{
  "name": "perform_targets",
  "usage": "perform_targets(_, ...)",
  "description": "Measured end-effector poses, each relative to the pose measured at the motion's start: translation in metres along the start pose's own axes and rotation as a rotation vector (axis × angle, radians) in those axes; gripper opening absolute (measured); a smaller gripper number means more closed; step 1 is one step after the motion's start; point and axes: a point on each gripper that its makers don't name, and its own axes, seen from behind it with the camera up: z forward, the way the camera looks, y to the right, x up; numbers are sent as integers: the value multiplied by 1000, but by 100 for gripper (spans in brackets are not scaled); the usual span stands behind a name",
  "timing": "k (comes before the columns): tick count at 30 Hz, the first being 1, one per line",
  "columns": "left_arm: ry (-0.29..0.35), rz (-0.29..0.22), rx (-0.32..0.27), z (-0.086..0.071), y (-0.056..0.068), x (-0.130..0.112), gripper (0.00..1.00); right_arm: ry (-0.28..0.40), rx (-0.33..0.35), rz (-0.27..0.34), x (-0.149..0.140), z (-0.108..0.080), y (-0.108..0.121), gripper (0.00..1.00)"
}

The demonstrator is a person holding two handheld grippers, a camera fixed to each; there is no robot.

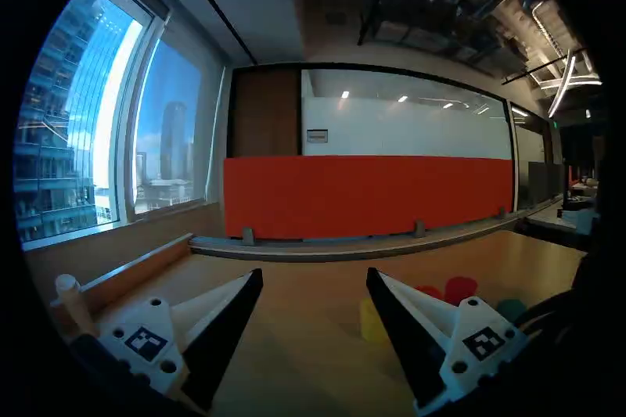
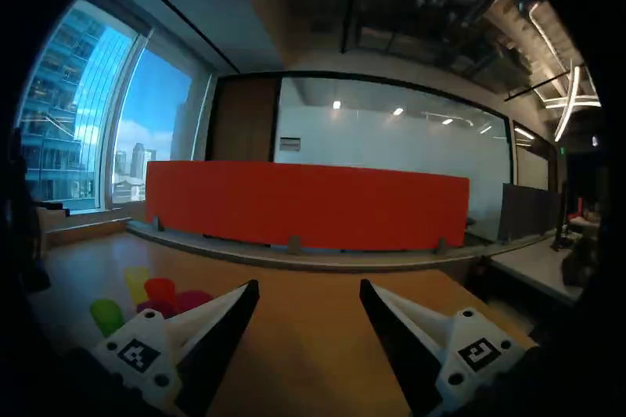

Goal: Pour water

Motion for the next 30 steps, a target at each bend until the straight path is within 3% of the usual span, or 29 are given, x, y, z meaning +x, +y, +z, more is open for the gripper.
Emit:
perform_targets(8,5,4,-38,12,7,37,99,1,13,40,43,3,2,100)
perform_targets(17,17,45,-70,20,11,82,98,-13,20,81,80,10,10,100)
perform_targets(23,-10,41,-148,21,26,86,99,-47,95,110,76,11,-2,100)
perform_targets(30,-18,48,-307,13,59,97,99,-45,256,97,87,5,-32,100)
